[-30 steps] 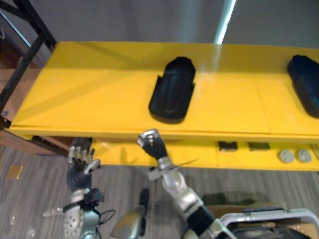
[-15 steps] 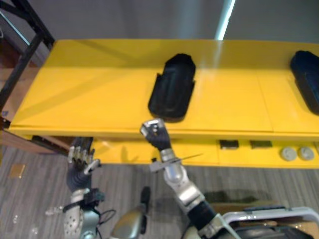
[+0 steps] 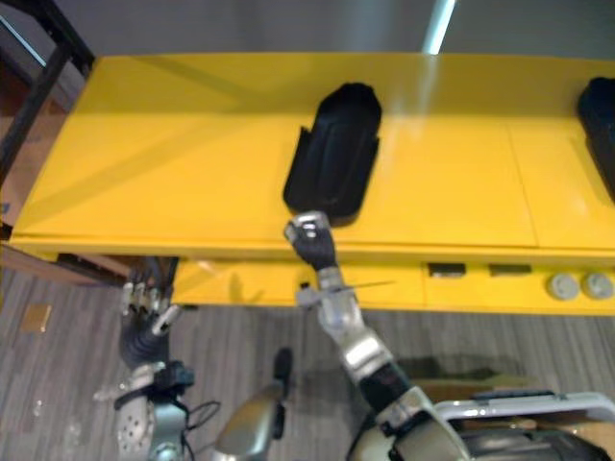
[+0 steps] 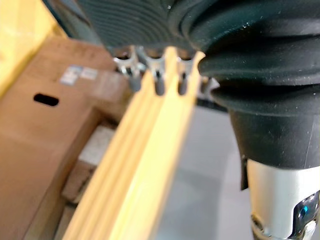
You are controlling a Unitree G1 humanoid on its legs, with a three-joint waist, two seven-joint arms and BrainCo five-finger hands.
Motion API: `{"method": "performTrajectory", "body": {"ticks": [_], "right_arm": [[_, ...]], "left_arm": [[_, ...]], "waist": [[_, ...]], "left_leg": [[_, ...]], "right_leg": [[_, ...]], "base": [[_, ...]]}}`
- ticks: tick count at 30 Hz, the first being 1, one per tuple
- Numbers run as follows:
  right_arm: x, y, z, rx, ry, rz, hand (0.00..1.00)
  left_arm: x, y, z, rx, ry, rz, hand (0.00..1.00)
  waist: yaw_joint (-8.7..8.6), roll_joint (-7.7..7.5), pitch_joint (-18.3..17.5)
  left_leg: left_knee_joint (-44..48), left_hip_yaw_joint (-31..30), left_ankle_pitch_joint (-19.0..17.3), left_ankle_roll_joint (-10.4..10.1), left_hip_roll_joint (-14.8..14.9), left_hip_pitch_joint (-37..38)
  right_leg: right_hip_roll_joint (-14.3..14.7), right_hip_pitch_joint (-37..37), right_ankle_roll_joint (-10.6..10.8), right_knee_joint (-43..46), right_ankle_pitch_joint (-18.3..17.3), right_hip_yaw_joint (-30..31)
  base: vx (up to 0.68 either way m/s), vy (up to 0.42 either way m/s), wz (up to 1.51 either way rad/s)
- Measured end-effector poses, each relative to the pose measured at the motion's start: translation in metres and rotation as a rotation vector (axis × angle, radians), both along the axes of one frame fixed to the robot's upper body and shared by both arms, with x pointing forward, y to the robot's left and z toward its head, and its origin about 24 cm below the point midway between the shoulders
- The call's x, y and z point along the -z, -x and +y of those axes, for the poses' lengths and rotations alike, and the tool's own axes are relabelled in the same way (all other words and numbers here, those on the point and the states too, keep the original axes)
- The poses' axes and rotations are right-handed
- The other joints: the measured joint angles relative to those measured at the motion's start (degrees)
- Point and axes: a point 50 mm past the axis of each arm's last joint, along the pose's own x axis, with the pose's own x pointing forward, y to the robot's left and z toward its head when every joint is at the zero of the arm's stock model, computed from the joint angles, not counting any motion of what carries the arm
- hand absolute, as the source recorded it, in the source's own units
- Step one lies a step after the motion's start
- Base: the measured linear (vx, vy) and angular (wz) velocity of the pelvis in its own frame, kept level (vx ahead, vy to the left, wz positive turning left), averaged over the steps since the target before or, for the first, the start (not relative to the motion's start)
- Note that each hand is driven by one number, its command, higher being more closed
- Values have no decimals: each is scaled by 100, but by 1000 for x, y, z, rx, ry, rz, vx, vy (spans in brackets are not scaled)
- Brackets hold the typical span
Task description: Walk over and take plastic housings, then place them on the shelf
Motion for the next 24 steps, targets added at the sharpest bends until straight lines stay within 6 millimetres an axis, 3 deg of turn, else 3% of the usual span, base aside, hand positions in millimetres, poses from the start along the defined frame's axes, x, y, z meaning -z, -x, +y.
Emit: {"method": "performTrajectory", "body": {"ticks": [5, 16, 24], "right_arm": [[-19, -12, -9, 58, -34, -53, 100], [-39, -28, -30, 172, -63, -107, 100], [-45, -36, -45, 230, -61, -117, 100]], "left_arm": [[1, 0, 1, 1, 29, 1, 0], [-2, -5, 0, 10, 37, -14, 0], [-2, -5, 0, 10, 37, -17, 0]], "waist": [[18, 18, 232], [27, 97, 415], [41, 85, 427]], "left_leg": [[0, -30, 5, 5, -6, -16], [1, -158, 56, 37, -56, -85], [1, -154, 64, 46, -66, -86]], "right_leg": [[-6, 3, -18, 28, -12, -56], [-37, -3, -24, 62, -21, -167], [-54, -7, -35, 80, -30, -179]], "base": [[0, 0, 4], [-11, -10, 6], [-5, -2, 0]]}}
